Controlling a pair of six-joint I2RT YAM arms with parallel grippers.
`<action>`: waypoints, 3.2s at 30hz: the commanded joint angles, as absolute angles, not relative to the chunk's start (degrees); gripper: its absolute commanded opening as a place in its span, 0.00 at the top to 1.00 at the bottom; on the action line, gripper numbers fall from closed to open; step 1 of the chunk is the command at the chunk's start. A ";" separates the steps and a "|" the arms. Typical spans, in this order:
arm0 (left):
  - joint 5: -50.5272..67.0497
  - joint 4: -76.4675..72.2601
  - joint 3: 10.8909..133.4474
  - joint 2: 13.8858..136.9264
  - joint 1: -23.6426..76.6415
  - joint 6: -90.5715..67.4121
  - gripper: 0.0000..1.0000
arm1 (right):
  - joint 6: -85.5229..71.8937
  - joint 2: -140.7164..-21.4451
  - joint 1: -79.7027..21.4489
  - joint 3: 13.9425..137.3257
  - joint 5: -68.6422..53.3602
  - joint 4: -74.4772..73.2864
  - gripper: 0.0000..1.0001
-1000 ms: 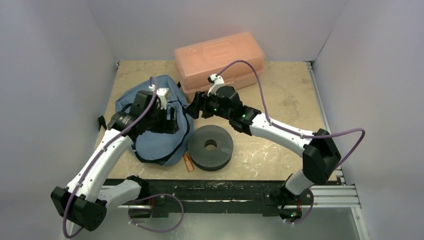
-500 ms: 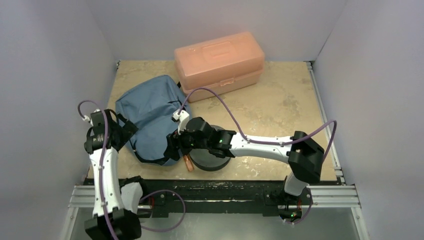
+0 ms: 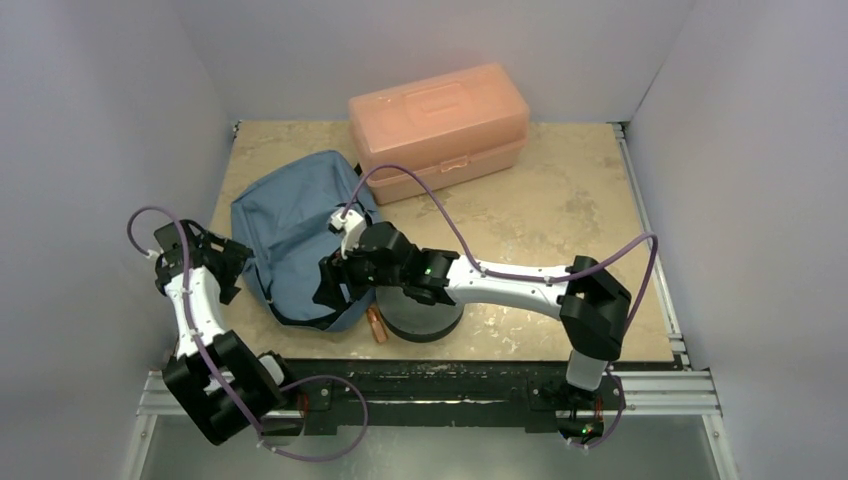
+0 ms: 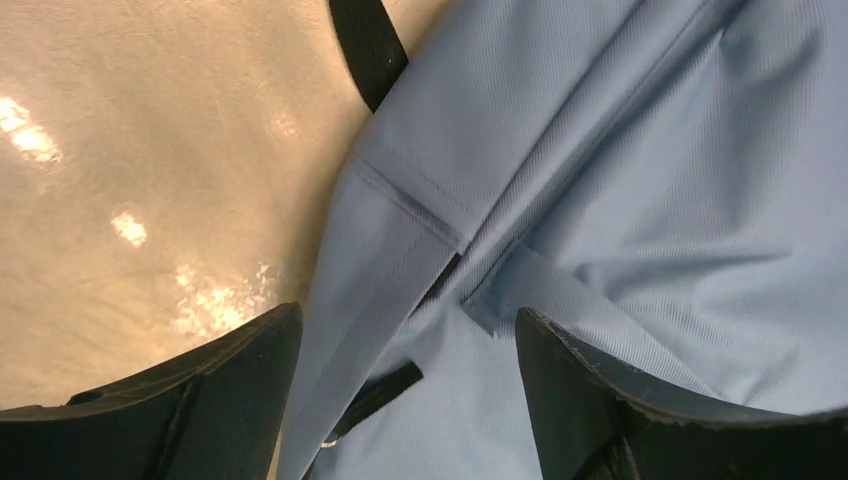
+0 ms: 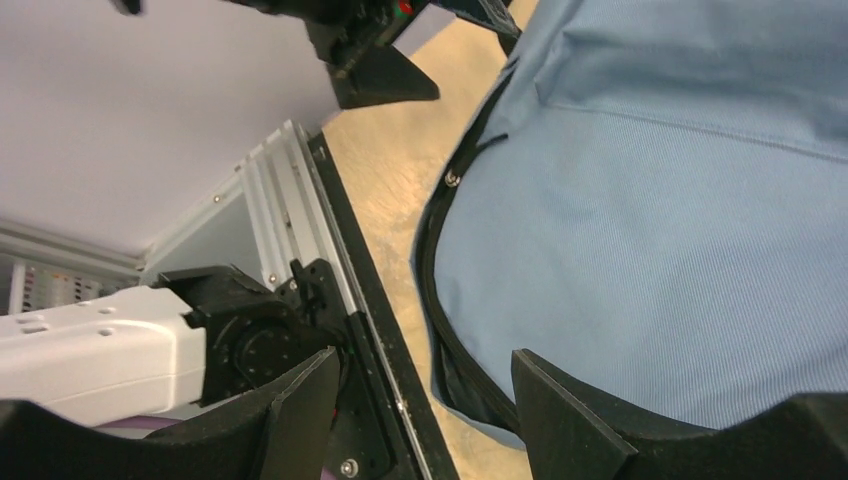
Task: Pack the student bag
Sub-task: Zip the student bag at the center of the board.
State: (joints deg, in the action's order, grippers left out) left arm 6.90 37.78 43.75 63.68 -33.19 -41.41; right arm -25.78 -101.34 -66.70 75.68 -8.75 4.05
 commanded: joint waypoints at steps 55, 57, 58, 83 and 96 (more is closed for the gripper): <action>32.08 22.96 37.96 66.51 -36.86 -40.50 1.00 | -36.18 -137.17 -63.63 111.09 -10.51 11.81 0.61; 31.62 23.43 38.13 66.21 -36.86 -40.05 1.00 | -35.43 -137.33 -63.63 111.37 -11.23 11.62 0.60; 31.51 23.65 38.26 66.11 -36.85 -39.94 1.00 | -35.12 -137.51 -63.63 111.58 -11.64 11.37 0.60; 32.38 25.26 39.53 65.92 -36.88 -36.10 1.00 | -27.71 -139.30 -63.34 113.62 -16.96 8.58 0.63; 34.01 24.91 39.68 66.79 -36.91 -35.88 1.00 | -23.58 -142.73 -63.37 117.52 -15.60 5.20 0.61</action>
